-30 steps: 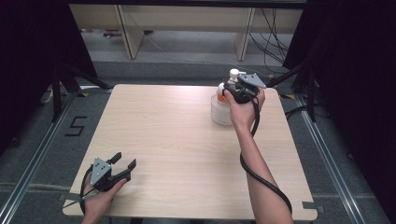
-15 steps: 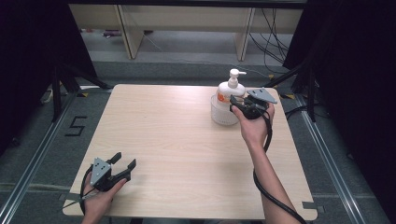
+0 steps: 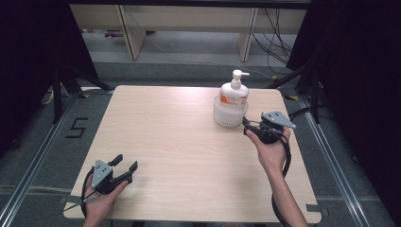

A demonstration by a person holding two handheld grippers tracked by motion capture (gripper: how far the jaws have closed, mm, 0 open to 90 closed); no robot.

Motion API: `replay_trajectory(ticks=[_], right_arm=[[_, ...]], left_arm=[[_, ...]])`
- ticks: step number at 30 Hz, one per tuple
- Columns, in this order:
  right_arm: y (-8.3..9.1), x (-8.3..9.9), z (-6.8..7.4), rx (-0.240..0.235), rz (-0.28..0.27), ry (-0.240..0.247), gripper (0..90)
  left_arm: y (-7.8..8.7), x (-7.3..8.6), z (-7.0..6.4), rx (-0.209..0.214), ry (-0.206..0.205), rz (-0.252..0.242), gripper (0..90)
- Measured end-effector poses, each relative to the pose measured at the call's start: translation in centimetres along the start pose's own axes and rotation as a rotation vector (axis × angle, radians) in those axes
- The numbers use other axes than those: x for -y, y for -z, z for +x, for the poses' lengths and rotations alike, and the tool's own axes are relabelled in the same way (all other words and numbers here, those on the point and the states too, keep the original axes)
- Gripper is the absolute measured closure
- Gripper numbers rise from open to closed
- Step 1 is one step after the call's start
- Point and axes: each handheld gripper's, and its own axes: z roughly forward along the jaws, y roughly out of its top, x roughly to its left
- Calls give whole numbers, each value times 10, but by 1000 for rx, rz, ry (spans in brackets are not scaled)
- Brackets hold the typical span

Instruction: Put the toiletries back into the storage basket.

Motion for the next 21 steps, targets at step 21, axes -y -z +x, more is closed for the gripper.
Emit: replay_trajectory(ticks=[21], right_arm=[[34, 80, -22, 5, 61, 1, 309]], left_arm=[[0, 0, 0, -1, -2, -2, 329]])
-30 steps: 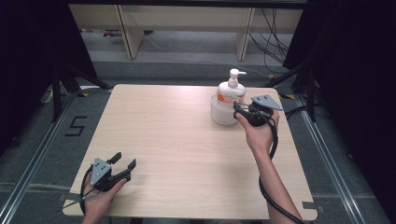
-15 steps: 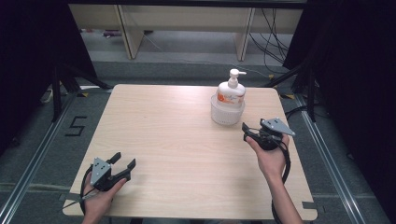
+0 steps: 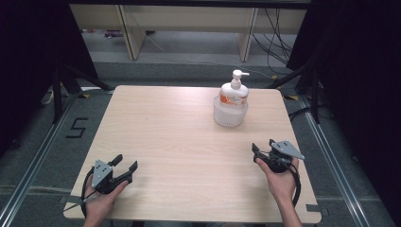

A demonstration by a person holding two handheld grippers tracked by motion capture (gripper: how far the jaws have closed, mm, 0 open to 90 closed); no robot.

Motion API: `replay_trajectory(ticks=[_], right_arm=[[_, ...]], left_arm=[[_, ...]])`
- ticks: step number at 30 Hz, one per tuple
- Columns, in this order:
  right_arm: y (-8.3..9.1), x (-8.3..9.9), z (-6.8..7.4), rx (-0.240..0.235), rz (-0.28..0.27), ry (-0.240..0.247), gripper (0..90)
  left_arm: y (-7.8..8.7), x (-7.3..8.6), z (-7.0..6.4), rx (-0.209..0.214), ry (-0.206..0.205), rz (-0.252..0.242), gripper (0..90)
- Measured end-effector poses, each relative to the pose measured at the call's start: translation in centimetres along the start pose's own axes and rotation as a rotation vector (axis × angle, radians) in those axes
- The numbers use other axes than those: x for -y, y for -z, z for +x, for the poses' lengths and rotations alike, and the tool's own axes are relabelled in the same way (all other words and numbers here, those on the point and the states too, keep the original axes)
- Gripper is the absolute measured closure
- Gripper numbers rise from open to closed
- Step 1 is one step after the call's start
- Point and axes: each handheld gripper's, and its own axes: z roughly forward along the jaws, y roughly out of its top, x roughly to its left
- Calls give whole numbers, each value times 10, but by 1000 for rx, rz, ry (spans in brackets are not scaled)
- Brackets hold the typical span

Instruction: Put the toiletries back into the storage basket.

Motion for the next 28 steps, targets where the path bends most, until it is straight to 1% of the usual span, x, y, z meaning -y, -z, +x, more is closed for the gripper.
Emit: replay_trajectory(ticks=[1, 2, 3, 4, 5, 6, 7, 8, 9, 10, 11, 12, 13, 14, 15, 17, 18, 19, 20, 21, 22, 23, 24, 25, 26, 28], right_arm=[[1, 8, -2, 8, -10, 6, 311], [1, 8, -2, 8, -10, 6, 311], [4, 15, -1, 3, 12, -21, 311], [4, 15, -1, 3, 12, -21, 311], [5, 22, -3, -19, 0, -21, 312], [5, 22, -3, -19, 0, -21, 312], [7, 27, -3, -24, 19, -24, 313], [7, 27, -3, -24, 19, -24, 313], [10, 30, 0, -17, 18, -54, 314], [11, 34, -1, -28, 12, -41, 314], [11, 37, -1, -14, 0, -30, 314], [11, 37, -1, -14, 0, -30, 314], [14, 38, 1, -12, 16, -48, 315], [11, 40, -1, -10, -18, -5, 315], [14, 41, 1, -9, 0, -31, 315], [15, 43, 2, -20, -10, -22, 315], [14, 44, 2, -33, -26, -24, 315], [14, 44, 2, -33, -26, -24, 315], [14, 45, 4, -4, -36, -34, 315], [14, 45, 2, 0, -34, -11, 314], [16, 44, 2, -13, -20, -16, 313], [17, 43, 2, 0, -20, -20, 312], [17, 43, 1, -26, -28, -34, 312], [16, 43, 1, -33, -35, -36, 311], [18, 43, 1, -9, -17, -39, 310], [17, 44, 0, -1, -21, -35, 310]], left_arm=[[0, 0, 0, 2, -2, -2, 329], [0, 0, 0, -3, -6, 9, 329], [0, 0, -1, -2, -5, 3, 329], [0, 0, -1, -2, -5, 3, 329], [-1, 0, -1, -5, -3, -2, 329], [-1, 0, -1, -5, -3, -2, 329], [0, 0, -1, -3, -5, 4, 329], [0, 0, -1, -3, -5, 4, 329], [0, 0, -1, -4, -5, 4, 329], [0, 0, -1, -4, -6, 5, 329], [-1, 0, -1, -5, -3, -2, 329], [-1, 0, -1, -5, -3, -2, 329], [-1, 0, -1, -3, -5, -5, 329], [-1, 0, -1, -3, -6, -4, 329], [-1, 0, -1, -3, -5, -5, 329], [-1, 0, 0, 1, -12, -2, 329], [-1, 0, 0, 2, -12, -2, 329], [-1, 0, 0, 2, -12, -2, 329], [-1, 0, 0, 1, -12, -2, 329], [-1, 0, 0, 1, -12, -2, 329], [-1, 0, 0, 2, -11, -2, 329], [-1, 0, 0, 1, -7, -2, 329], [-1, 0, 0, 1, -5, -2, 329], [-1, 0, 0, 1, -5, -2, 329], [-1, 0, 0, 2, -3, -4, 329], [-1, 0, 0, -2, -5, 4, 329]])
